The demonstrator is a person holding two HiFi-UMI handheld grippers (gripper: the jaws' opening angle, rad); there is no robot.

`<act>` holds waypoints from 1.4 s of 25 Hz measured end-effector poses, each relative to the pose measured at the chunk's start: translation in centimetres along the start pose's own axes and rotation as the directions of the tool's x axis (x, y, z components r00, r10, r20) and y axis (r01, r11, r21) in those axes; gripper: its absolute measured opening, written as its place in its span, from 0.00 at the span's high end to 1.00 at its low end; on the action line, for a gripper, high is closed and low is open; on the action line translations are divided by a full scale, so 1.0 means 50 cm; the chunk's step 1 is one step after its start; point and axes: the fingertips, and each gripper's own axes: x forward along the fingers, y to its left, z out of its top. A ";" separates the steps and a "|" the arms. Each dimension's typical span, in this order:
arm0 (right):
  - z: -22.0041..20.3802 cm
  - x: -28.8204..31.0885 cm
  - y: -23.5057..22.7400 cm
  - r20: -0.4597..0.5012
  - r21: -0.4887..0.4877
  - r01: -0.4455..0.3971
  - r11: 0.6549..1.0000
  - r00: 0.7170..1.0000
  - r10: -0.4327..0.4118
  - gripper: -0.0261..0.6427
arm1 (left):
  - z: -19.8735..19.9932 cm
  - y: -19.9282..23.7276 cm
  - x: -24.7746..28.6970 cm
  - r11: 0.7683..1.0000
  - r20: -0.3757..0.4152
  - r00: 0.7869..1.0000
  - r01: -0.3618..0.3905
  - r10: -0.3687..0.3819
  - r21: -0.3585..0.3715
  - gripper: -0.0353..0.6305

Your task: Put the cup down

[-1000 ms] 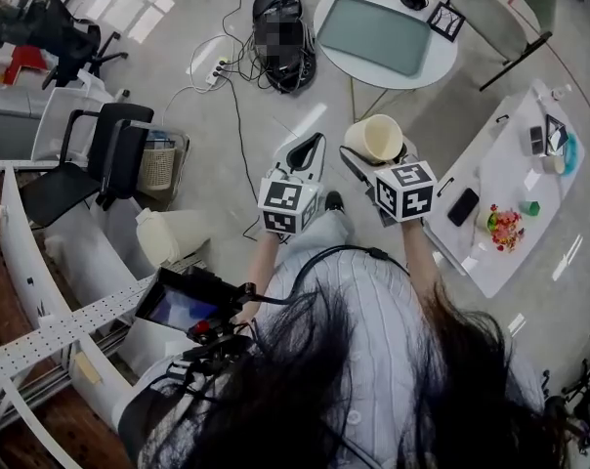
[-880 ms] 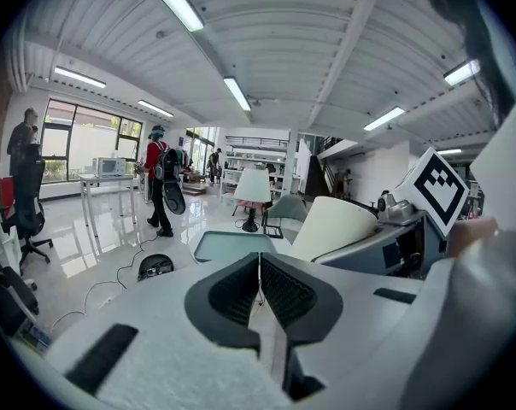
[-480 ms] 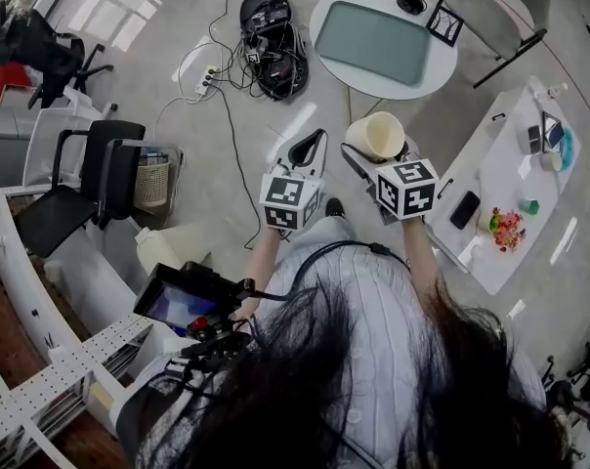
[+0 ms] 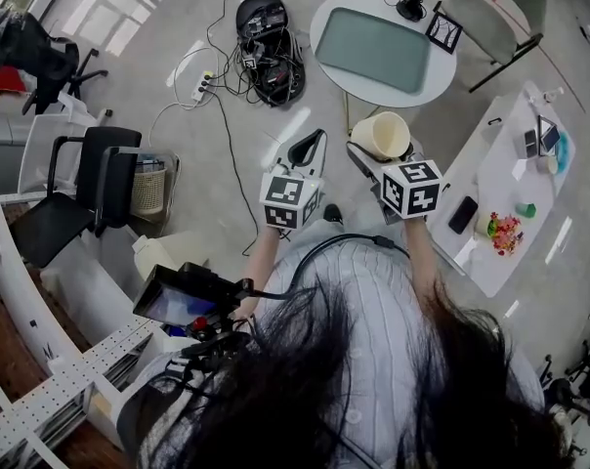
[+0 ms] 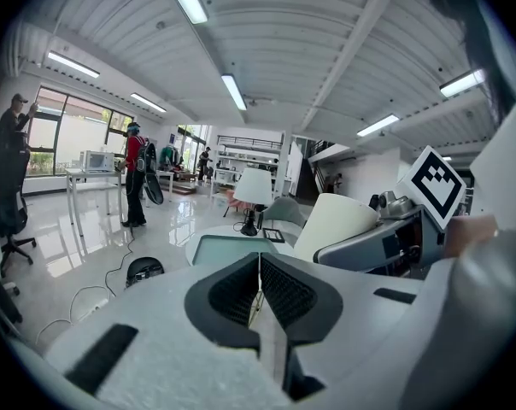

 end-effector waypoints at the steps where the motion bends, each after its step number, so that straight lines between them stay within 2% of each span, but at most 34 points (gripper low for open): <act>1: 0.003 0.000 -0.003 0.002 0.001 0.004 1.000 1.000 -0.004 0.34 | 0.000 0.002 0.000 1.000 -0.001 1.000 0.000 0.000 0.000 0.92; 14: 0.035 0.041 -0.051 -0.004 0.014 0.009 1.000 1.000 -0.009 0.34 | 0.008 0.034 0.050 1.000 -0.014 1.000 -0.014 0.014 -0.019 0.92; 26: 0.125 0.140 -0.182 -0.027 0.025 -0.010 1.000 1.000 0.011 0.34 | 0.062 0.072 0.217 0.999 -0.030 1.000 0.000 -0.001 -0.043 0.92; 35: 0.160 0.201 -0.283 -0.066 0.019 -0.019 1.000 0.998 0.021 0.34 | 0.075 0.085 0.331 0.999 -0.078 0.997 -0.004 0.001 -0.041 0.92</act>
